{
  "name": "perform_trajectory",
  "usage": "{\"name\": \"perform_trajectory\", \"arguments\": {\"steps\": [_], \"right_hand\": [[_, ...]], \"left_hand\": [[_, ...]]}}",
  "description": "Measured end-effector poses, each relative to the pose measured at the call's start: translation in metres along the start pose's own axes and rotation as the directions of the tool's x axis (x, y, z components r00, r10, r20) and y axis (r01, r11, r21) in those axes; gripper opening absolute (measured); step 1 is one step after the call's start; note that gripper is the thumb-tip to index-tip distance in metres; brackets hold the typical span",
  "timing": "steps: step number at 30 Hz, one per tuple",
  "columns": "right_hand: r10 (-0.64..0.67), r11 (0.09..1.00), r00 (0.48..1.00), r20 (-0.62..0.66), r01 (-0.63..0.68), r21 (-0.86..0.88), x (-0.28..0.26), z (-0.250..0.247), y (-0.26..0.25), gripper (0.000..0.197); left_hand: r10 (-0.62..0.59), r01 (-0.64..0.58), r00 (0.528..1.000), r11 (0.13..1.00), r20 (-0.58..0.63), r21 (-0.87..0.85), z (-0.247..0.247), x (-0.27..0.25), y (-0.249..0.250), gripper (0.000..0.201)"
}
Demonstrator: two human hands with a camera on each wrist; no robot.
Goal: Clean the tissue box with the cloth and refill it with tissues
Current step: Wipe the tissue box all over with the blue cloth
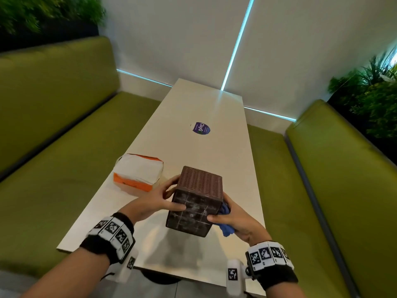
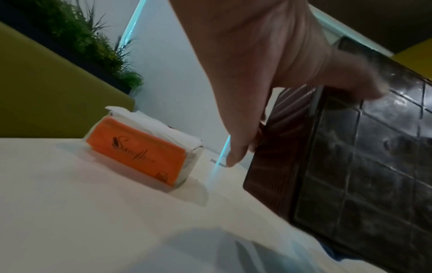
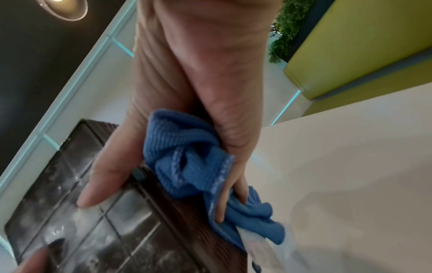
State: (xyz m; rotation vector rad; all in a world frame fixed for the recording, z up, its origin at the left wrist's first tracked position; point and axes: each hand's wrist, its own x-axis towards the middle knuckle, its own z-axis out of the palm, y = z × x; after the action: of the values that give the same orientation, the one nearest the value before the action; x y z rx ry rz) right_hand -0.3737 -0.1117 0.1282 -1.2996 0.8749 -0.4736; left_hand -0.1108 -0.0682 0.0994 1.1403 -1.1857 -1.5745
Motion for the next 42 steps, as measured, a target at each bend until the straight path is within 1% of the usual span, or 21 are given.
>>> {"name": "perform_trajectory", "arguments": {"steps": [2, 5, 8, 10, 12, 14, 16, 17, 18, 20, 23, 25, 26, 28, 29, 31, 35, 36, 38, 40, 42], "right_hand": [[0.011, 0.999, 0.999, -0.03, -0.012, -0.036, -0.001, -0.005, 0.001, 0.088], [0.032, 0.992, 0.973, -0.227, -0.059, -0.114, -0.007, -0.01, -0.01, 0.113], [-0.128, 0.969, 0.842, -0.524, -0.006, -0.246, -0.009, -0.007, -0.03, 0.083], [-0.28, 0.936, 0.759, -0.588, 0.079, -0.343, -0.004, 0.009, -0.044, 0.064], [-0.377, 0.883, 0.756, -0.535, 0.12, -0.454, 0.006, 0.032, -0.05, 0.058], [-0.377, 0.815, 0.835, -0.401, 0.094, -0.571, 0.019, 0.058, -0.044, 0.054], [-0.36, 0.605, 0.902, -0.24, 0.03, -0.796, 0.028, 0.082, -0.031, 0.048], [-0.358, 0.478, 0.915, -0.184, 0.01, -0.878, 0.03, 0.088, -0.024, 0.046], [-0.369, 0.42, 0.917, -0.151, 0.02, -0.907, 0.032, 0.087, -0.021, 0.044], [-0.374, 0.477, 0.913, -0.162, 0.04, -0.878, 0.038, 0.07, -0.021, 0.043], [-0.329, 0.63, 0.892, -0.311, -0.039, -0.776, 0.044, 0.04, -0.027, 0.042], [-0.334, 0.576, 0.883, -0.33, -0.086, -0.813, 0.044, 0.045, -0.029, 0.043], [-0.353, 0.509, 0.891, -0.285, -0.072, -0.858, 0.042, 0.056, -0.028, 0.044], [-0.403, 0.418, 0.907, -0.126, 0.061, -0.906, 0.038, 0.08, -0.022, 0.043], [-0.42, 0.416, 0.905, -0.062, 0.131, -0.9, 0.036, 0.087, -0.018, 0.042], [-0.419, 0.473, 0.907, -0.049, 0.172, -0.864, 0.036, 0.082, -0.017, 0.039], [-0.393, 0.618, 0.871, -0.295, 0.013, -0.786, 0.046, 0.037, -0.026, 0.036], [-0.384, 0.618, 0.86, -0.337, -0.032, -0.785, 0.047, 0.035, -0.027, 0.036], [-0.387, 0.511, 0.875, -0.293, -0.061, -0.857, 0.046, 0.054, -0.027, 0.038], [-0.421, 0.416, 0.895, -0.149, 0.045, -0.908, 0.043, 0.083, -0.021, 0.039], [-0.457, 0.418, 0.888, -0.058, 0.157, -0.895, 0.039, 0.102, -0.015, 0.037]], "left_hand": [[0.022, -0.021, 0.998, 1.0, -0.054, 0.007, 0.003, 0.003, -0.001, 0.087], [0.049, -0.047, 0.985, 0.999, -0.163, 0.016, 0.003, 0.007, -0.016, 0.096], [0.074, -0.063, 0.964, 0.997, -0.256, 0.05, 0.007, 0.01, -0.031, 0.103], [0.108, -0.089, 0.956, 0.993, -0.271, 0.084, 0.014, 0.012, -0.036, 0.099], [0.124, -0.099, 0.952, 0.99, -0.281, 0.101, 0.018, 0.016, -0.038, 0.101], [0.141, -0.114, 0.947, 0.987, -0.288, 0.109, 0.02, 0.02, -0.041, 0.107], [0.158, -0.132, 0.947, 0.985, -0.281, 0.11, 0.021, 0.021, -0.042, 0.108], [0.16, -0.136, 0.948, 0.985, -0.276, 0.102, 0.022, 0.02, -0.04, 0.106], [0.161, -0.139, 0.949, 0.985, -0.27, 0.098, 0.022, 0.02, -0.039, 0.106], [0.165, -0.139, 0.945, 0.984, -0.281, 0.111, 0.019, 0.021, -0.039, 0.108], [0.164, -0.129, 0.948, 0.981, -0.272, 0.143, 0.016, 0.026, -0.04, 0.108], [0.151, -0.118, 0.951, 0.984, -0.268, 0.137, 0.016, 0.027, -0.041, 0.109], [0.148, -0.119, 0.951, 0.985, -0.272, 0.121, 0.015, 0.027, -0.041, 0.11], [0.164, -0.144, 0.948, 0.985, -0.271, 0.094, 0.014, 0.025, -0.041, 0.109], [0.176, -0.156, 0.949, 0.983, -0.262, 0.095, 0.013, 0.025, -0.042, 0.108], [0.191, -0.169, 0.949, 0.98, -0.252, 0.109, 0.013, 0.025, -0.043, 0.103], [0.166, -0.131, 0.943, 0.982, -0.288, 0.137, 0.014, 0.03, -0.046, 0.11], [0.166, -0.128, 0.943, 0.981, -0.288, 0.145, 0.014, 0.03, -0.047, 0.113], [0.175, -0.137, 0.94, 0.98, -0.292, 0.146, 0.013, 0.03, -0.048, 0.111], [0.209, -0.173, 0.929, 0.975, -0.306, 0.141, 0.015, 0.028, -0.048, 0.097], [0.248, -0.207, 0.913, 0.966, -0.323, 0.155, 0.018, 0.027, -0.046, 0.08]]}}
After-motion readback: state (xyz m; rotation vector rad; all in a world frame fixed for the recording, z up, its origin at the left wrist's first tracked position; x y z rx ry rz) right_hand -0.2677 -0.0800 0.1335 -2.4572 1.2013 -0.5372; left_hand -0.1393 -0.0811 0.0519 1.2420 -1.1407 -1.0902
